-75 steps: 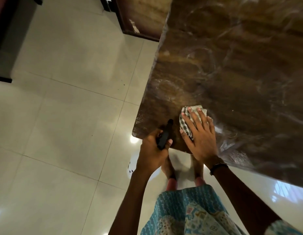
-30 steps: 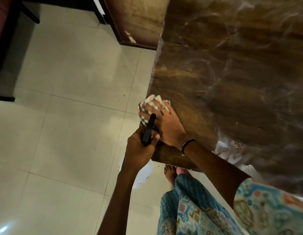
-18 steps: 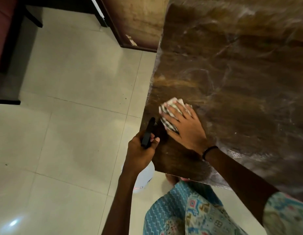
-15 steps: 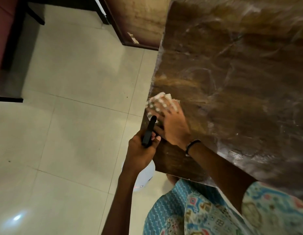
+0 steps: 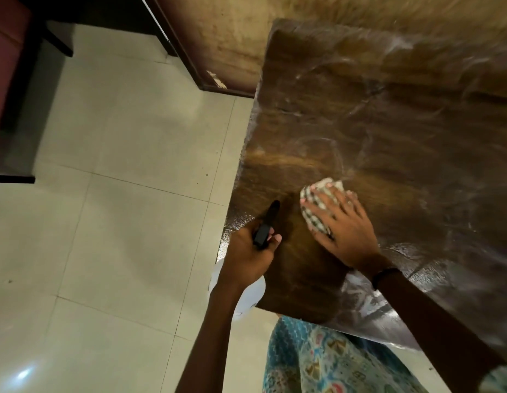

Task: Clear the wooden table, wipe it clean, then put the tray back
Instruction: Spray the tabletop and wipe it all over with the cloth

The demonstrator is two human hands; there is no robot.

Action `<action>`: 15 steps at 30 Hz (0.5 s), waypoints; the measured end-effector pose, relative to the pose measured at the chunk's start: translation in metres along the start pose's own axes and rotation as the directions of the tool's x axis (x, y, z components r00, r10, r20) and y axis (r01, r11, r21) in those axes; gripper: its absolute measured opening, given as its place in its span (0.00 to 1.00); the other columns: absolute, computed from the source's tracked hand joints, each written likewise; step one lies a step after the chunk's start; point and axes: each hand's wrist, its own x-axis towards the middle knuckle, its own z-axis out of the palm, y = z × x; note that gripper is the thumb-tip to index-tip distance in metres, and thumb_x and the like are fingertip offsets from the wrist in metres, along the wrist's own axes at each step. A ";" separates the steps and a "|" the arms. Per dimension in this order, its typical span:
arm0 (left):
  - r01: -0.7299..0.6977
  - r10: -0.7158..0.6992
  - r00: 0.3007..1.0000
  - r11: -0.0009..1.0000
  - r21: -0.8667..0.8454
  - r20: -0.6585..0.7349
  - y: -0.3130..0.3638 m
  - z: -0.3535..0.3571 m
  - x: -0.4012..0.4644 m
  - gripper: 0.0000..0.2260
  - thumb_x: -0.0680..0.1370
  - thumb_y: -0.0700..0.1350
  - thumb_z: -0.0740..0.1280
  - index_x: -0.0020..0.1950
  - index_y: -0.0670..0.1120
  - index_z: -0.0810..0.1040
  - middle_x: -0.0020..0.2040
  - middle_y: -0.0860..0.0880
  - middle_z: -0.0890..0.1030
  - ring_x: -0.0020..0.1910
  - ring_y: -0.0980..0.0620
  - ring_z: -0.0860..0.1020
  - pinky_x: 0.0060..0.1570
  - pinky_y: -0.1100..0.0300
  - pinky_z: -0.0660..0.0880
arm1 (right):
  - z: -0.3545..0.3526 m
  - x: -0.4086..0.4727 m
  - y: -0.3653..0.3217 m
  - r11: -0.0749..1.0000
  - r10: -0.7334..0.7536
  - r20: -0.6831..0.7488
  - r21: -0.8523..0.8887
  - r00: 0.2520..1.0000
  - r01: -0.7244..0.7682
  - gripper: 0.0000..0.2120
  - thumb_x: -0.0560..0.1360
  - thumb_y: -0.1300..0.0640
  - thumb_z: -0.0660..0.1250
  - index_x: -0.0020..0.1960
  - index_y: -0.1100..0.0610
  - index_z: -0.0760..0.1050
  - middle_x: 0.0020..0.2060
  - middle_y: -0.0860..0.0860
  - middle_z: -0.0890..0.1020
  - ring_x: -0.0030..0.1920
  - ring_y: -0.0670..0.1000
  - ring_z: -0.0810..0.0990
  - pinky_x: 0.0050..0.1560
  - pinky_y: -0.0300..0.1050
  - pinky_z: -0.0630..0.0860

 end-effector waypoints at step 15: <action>0.113 -0.112 0.991 0.993 0.019 -0.075 0.013 0.001 0.011 0.08 0.75 0.46 0.69 0.49 0.43 0.76 0.43 0.48 0.78 0.45 0.51 0.75 0.56 0.57 0.70 | 0.000 0.013 0.004 0.991 0.127 -0.002 0.032 0.992 -0.127 0.28 0.77 0.42 0.55 0.75 0.46 0.58 0.76 0.51 0.61 0.76 0.55 0.55 0.74 0.57 0.51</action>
